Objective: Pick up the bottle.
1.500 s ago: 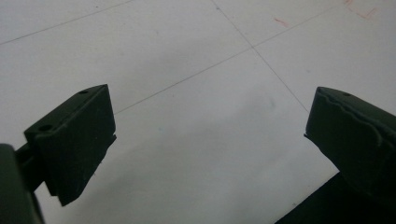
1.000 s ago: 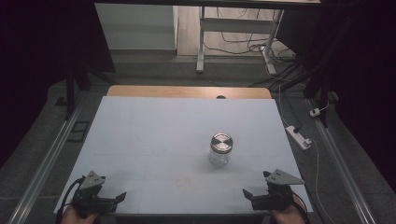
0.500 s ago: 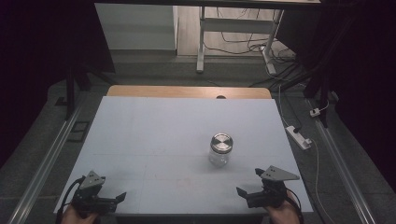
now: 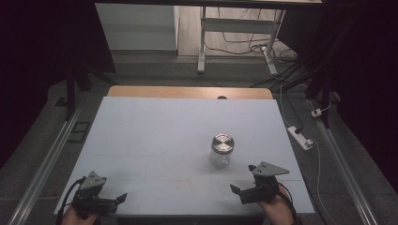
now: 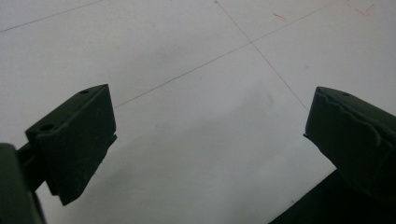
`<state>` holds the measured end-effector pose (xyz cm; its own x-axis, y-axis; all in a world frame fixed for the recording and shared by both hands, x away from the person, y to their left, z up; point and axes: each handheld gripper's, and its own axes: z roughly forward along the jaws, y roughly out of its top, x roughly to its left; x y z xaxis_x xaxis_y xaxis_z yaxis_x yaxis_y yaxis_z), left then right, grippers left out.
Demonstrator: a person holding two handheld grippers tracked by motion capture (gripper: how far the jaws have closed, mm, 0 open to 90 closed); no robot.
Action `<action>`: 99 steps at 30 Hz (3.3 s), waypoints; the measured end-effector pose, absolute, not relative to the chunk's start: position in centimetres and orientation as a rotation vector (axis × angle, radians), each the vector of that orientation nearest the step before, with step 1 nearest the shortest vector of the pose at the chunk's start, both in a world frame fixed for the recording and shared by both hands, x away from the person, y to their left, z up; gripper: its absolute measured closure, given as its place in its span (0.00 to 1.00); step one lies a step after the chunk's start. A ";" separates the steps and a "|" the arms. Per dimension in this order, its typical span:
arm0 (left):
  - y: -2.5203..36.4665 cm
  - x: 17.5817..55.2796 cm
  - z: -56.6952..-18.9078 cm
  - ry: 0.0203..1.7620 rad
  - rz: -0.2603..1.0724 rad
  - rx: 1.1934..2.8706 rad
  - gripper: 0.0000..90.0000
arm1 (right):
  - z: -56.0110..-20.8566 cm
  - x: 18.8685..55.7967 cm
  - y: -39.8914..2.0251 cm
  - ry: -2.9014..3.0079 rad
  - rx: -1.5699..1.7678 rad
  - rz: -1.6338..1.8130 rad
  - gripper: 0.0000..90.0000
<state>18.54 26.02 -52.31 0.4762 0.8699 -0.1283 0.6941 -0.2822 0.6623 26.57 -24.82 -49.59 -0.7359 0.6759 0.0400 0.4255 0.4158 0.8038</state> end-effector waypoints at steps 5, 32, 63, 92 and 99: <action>26.1 18.6 -52.3 1.298 0.338 2.052 0.02 | -49.5 27.1 -24.4 2.378 0.959 1.239 0.00; 26.3 18.7 -52.3 1.299 0.316 2.043 0.01 | -49.8 31.5 -21.5 2.387 0.938 1.284 0.00; 26.2 18.8 -52.4 1.289 0.300 2.057 0.01 | -50.9 35.8 -18.4 2.401 0.957 1.133 0.00; 26.2 18.7 -52.4 1.278 0.300 2.060 0.02 | -50.4 35.8 -18.3 2.398 0.902 1.137 0.16; 26.2 18.7 -52.4 1.278 0.295 2.058 0.02 | -49.5 35.5 -18.2 2.385 0.905 1.167 0.16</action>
